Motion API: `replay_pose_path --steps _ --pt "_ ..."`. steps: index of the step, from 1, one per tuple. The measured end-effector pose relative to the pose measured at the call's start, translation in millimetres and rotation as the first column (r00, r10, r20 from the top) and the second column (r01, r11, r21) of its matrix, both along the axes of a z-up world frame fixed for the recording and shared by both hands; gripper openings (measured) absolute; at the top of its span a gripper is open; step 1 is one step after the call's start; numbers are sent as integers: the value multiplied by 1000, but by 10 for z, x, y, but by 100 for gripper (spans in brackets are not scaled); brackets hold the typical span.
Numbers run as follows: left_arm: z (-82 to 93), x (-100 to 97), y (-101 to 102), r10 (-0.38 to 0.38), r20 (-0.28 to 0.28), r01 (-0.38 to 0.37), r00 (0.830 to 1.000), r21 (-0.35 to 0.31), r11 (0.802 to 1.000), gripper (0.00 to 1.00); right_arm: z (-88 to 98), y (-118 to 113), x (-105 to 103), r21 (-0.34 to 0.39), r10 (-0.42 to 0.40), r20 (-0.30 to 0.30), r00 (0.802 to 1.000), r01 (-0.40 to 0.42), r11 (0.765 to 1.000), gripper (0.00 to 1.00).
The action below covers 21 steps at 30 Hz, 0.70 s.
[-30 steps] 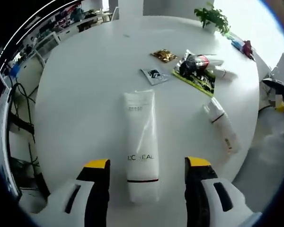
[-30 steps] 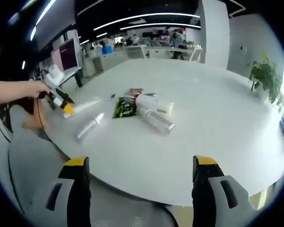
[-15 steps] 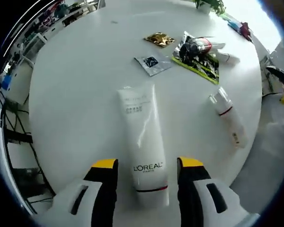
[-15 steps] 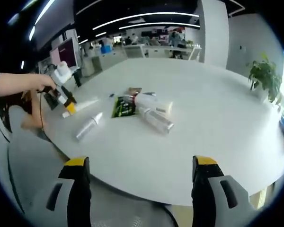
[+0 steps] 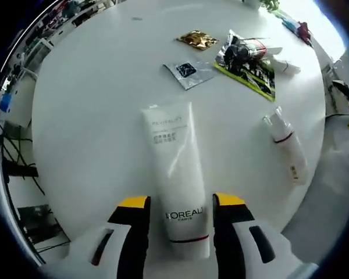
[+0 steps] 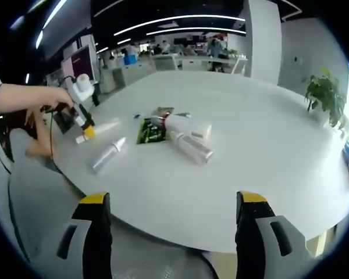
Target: Arrange the skincare products in the storage area until every visible bottle or jar stands upright without overlapping.
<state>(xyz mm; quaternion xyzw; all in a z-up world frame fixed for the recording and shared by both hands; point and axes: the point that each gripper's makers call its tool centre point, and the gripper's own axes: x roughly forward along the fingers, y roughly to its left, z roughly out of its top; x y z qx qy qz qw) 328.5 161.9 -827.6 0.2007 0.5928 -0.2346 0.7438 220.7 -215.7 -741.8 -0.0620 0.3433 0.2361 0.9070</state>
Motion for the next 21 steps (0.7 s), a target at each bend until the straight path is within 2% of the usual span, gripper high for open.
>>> replay_pose_path --steps 5,8,21 --pt "-55 15 -6 -5 -17 5 1000 9 1000 37 -11 -2 2 -5 4 -1 1000 -4 1000 88" --pt "-24 -3 -38 -13 -23 13 1000 12 1000 36 -17 -2 5 -6 5 -1 1000 -5 1000 88" --pt "-28 -19 -83 -22 -22 22 1000 14 1000 39 -39 -20 -2 -23 15 1 1000 -15 1000 87"
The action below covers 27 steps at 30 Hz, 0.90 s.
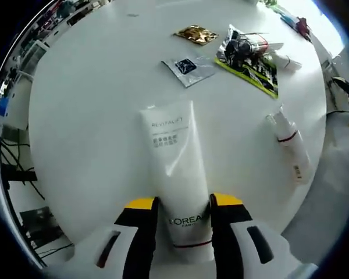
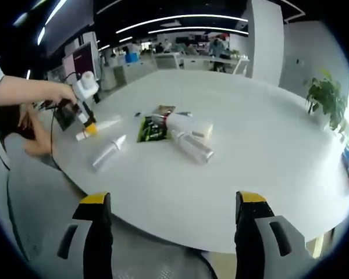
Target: Arrange the skincare products in the storage area until every visible bottle or jar stands upright without overlapping.
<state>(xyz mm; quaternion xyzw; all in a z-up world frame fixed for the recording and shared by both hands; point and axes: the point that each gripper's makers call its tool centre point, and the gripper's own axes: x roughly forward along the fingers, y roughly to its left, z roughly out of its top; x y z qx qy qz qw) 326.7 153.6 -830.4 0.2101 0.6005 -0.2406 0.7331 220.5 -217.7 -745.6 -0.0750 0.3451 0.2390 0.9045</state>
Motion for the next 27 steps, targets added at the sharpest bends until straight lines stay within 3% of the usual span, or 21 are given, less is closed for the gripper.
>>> replay_pose_path --steps 11,27 --pt "31 -18 -24 0 37 -1 999 26 1000 33 15 20 -8 -1 12 8 1000 -12 1000 86" --pt "135 109 -18 51 98 -46 994 -50 998 33 40 74 -15 -8 34 16 999 -34 999 86"
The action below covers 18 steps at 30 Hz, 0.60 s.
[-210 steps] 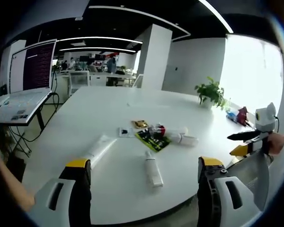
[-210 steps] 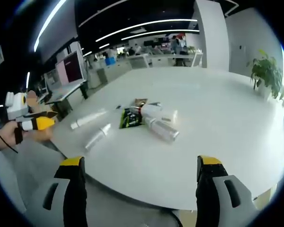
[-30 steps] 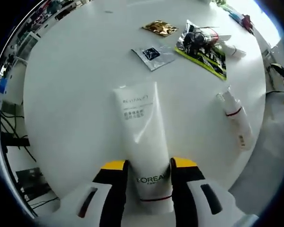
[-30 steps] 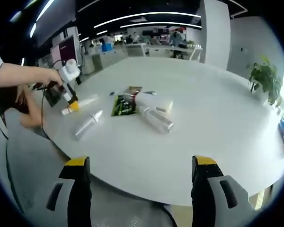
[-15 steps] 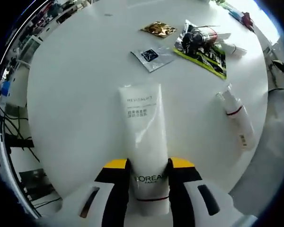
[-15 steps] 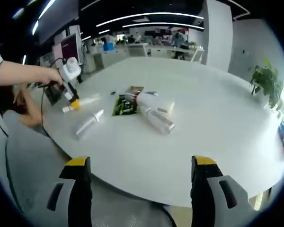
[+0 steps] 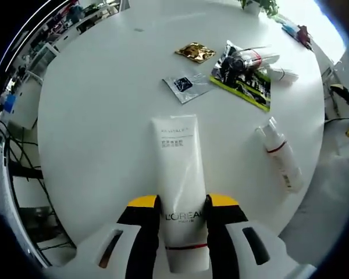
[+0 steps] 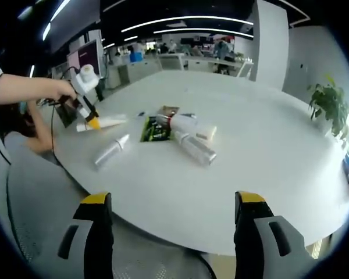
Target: Arrange the skincare products in the storage area until every visible bottle or jar stands upright without overlapping.
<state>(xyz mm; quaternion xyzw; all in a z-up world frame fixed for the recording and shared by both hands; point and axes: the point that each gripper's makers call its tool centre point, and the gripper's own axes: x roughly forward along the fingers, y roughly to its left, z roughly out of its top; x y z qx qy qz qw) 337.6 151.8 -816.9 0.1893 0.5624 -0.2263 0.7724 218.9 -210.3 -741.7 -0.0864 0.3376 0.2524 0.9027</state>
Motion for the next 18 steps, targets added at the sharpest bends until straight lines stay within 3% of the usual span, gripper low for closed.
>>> replay_pose_path --steps 3,8,13,18 --pt "43 2 -24 27 3 -27 1000 -26 999 33 -32 -9 19 0 4 1 1000 -4 1000 86" --pt "164 -57 -141 112 10 -109 994 -124 986 33 -30 -5 18 23 -2 -7 1000 2 1000 86" --pt "337 -151 -277 107 41 -100 993 -145 984 32 -2 -5 10 58 -15 -13 1000 16 998 85" --pt "403 -154 -367 110 69 -96 992 -181 979 32 30 24 -6 96 -21 -28 999 23 995 85"
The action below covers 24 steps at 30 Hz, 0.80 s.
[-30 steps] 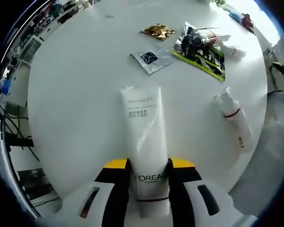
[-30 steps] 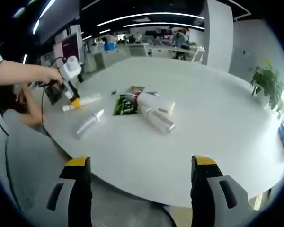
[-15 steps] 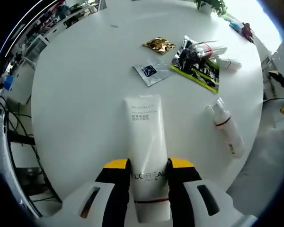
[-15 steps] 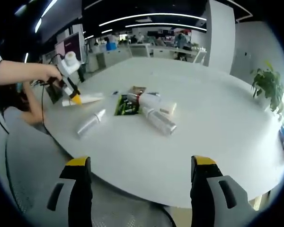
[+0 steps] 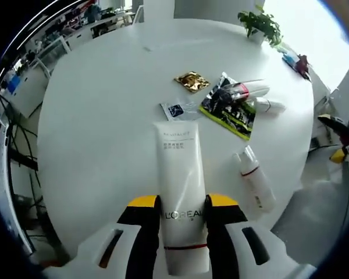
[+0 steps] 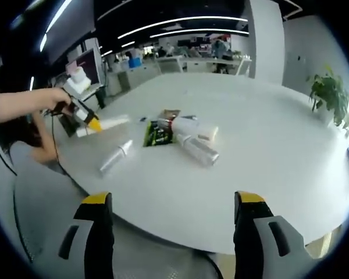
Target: Arrange the skincare products in the storage area until every visible bottle or jar stands upright without overlapping.
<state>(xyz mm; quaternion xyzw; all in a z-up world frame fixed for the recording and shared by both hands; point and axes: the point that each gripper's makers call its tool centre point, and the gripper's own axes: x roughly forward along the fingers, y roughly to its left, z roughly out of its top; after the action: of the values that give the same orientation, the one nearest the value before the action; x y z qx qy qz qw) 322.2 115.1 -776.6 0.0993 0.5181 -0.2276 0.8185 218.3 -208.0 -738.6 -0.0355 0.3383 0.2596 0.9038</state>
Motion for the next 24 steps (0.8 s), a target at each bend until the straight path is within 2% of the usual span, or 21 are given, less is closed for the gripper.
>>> replay_pose_path --steps 10,14,17,19,22,24 --pt "133 -43 -254 1 43 1 999 -58 998 32 78 44 5 126 -29 -21 999 31 991 83" --pt "254 -104 -379 -11 62 16 998 -75 997 32 130 69 -1 197 -42 -37 998 48 979 81" --pt "322 -135 -451 -19 77 26 997 -84 996 32 229 86 8 306 -75 -62 995 91 948 79" --pt "338 -87 -453 -29 90 37 996 -87 996 32 293 47 62 376 -105 -67 992 123 918 76" --pt "390 -100 -531 -29 104 39 994 -99 994 32 385 -2 106 438 -140 -53 989 149 886 68" --pt "454 -130 -623 -31 113 43 993 -113 993 32 404 -23 104 448 -144 -52 988 152 881 67"
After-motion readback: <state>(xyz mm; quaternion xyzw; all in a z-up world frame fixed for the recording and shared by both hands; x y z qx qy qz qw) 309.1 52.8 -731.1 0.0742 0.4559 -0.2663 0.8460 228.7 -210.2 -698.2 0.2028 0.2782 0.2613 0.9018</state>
